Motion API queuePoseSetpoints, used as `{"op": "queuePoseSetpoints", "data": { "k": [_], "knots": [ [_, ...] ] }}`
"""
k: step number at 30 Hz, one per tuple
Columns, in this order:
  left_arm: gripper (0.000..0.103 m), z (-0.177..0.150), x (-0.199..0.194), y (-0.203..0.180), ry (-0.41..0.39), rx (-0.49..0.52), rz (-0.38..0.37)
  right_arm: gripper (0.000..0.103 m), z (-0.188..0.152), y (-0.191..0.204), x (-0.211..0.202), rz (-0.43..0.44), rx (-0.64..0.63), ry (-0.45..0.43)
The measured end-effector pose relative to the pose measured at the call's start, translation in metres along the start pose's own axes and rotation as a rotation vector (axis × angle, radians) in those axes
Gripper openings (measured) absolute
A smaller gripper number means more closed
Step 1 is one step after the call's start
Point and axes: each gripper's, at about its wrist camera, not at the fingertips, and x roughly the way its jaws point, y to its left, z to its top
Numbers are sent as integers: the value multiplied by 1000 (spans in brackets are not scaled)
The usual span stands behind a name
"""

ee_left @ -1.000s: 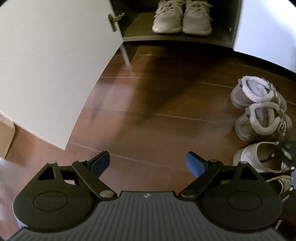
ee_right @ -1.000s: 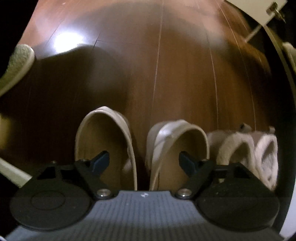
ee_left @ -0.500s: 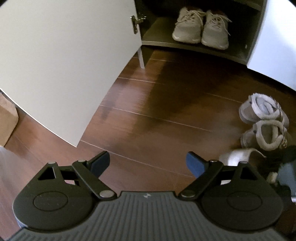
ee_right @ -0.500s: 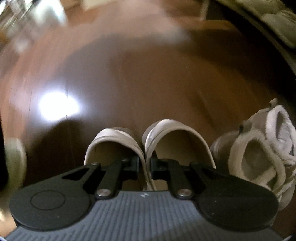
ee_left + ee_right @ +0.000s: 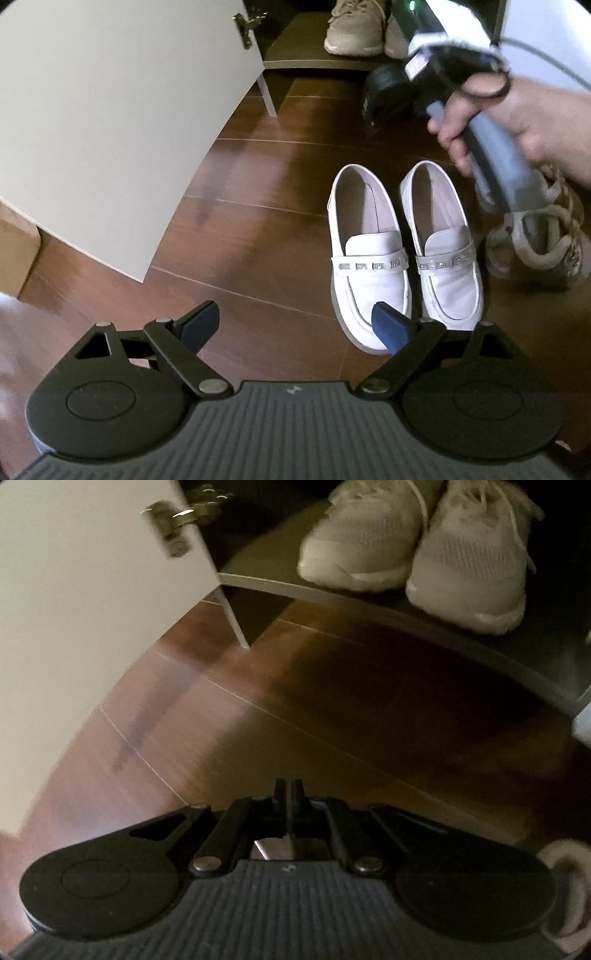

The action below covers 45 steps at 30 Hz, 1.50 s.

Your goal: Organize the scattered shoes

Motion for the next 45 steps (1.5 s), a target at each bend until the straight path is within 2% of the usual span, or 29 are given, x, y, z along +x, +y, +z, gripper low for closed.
{"op": "queuePoseSetpoints", "data": {
  "k": [1,2,5,7,10,13,14,17,20,22,24,27,30,32,36,44,45],
  "knots": [
    [91,6,0,-4,1,8,6,15,-5,0,-7,-12,-26,-4],
    [91,13,-1,-7,-1,14,9,19,-15,0,-18,-30,-65,-6],
    [91,32,-2,-14,-12,34,15,21,-40,-5,-52,-67,-167,18],
    [91,54,-8,-18,-69,102,27,21,-53,-14,-81,-78,-184,14],
    [91,100,-11,-31,-168,338,86,21,-58,-44,-121,-71,-128,-112],
    [91,142,-6,-30,-236,434,87,21,-48,-55,-132,-51,-101,-205],
    [91,154,-2,-28,-269,436,75,21,-44,-59,-138,-42,-103,-242],
    [90,178,19,-20,-388,369,19,21,-36,-62,-129,-51,-125,-245],
    [90,180,38,-14,-479,299,-81,21,-29,-60,-112,-62,-179,-222],
    [88,169,61,-8,-589,286,-206,21,-26,-57,-99,-87,-260,-253],
    [87,158,80,-11,-680,347,-281,21,-23,-55,-88,-106,-261,-272],
    [87,149,105,-21,-767,515,-337,21,-17,-53,-69,-130,-211,-329],
    [87,151,126,-27,-812,631,-338,21,-8,-43,-53,-134,-117,-390],
    [87,160,140,-28,-815,650,-333,21,-4,-38,-43,-137,-43,-418],
    [87,165,150,-29,-869,653,-335,21,4,-25,-19,-156,106,-465],
    [87,167,166,-35,-850,676,-315,21,17,-13,-9,-229,91,-499],
    [87,169,168,-36,-847,676,-312,19,17,-13,-9,-233,89,-498]
  ]
}}
